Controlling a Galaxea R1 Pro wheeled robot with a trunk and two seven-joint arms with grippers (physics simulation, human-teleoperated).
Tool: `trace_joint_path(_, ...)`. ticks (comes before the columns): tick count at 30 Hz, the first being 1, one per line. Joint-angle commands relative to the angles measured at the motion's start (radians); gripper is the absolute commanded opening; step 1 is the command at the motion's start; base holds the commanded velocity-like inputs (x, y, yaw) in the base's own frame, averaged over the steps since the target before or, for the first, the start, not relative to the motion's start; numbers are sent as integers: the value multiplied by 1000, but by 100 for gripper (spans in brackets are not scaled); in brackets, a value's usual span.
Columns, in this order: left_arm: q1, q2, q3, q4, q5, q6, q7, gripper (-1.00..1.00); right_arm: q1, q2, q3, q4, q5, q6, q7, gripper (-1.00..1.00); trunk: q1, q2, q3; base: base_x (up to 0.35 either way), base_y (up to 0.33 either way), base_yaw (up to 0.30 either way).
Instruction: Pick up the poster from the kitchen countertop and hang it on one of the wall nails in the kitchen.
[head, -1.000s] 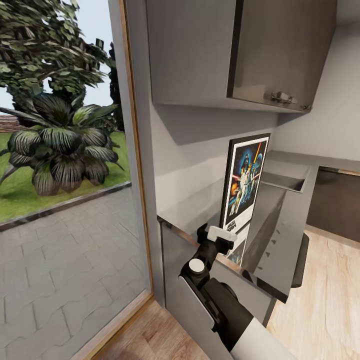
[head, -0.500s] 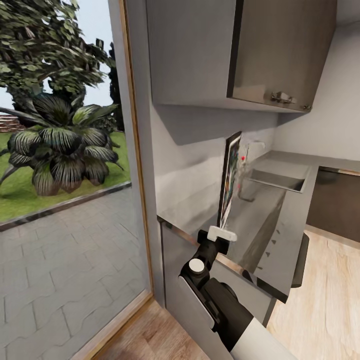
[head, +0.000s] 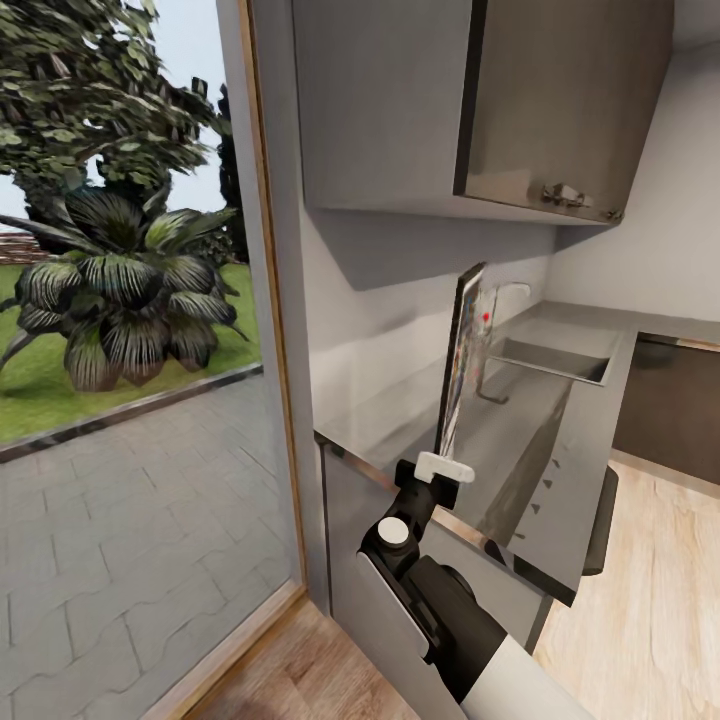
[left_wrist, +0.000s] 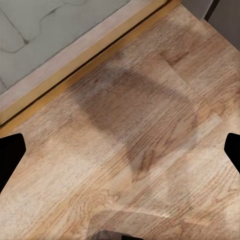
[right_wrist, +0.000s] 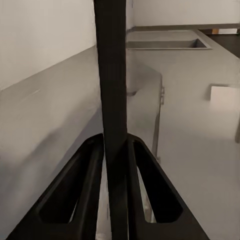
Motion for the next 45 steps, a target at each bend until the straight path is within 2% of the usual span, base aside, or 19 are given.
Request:
trace_joint_path(1, 0, 0, 1, -1, 0, -1, 0, 100, -1, 0, 2, -1, -4, 6, -6, -100, 0, -1, -1, 0, 0, 0)
trace_joint_path(10, 0, 0, 1, -1, 0, -1, 0, 100, -1, 0, 6, -20, -5, 14, -34, -100, 0, -1, -1, 0, 0, 0)
trace_joint_path(15, 0, 0, 1, -2, 0, -1, 0, 100, -1, 0, 7, -67, -6, 19, -56, -100, 0, -1, -1, 0, 0, 0)
trace_joint_path(26, 0, 0, 1, -1, 1, -1, 0, 100, -1, 0, 9, -86, -6, 19, -63, -100, 0, -1, -1, -6, 0, 0)
trace_joint_path(45, 0, 0, 1, -2, 0, -1, 0, 100, -1, 0, 15, -86, -1, 18, -64, -100, 0, -1, -1, -121, 0, 0)
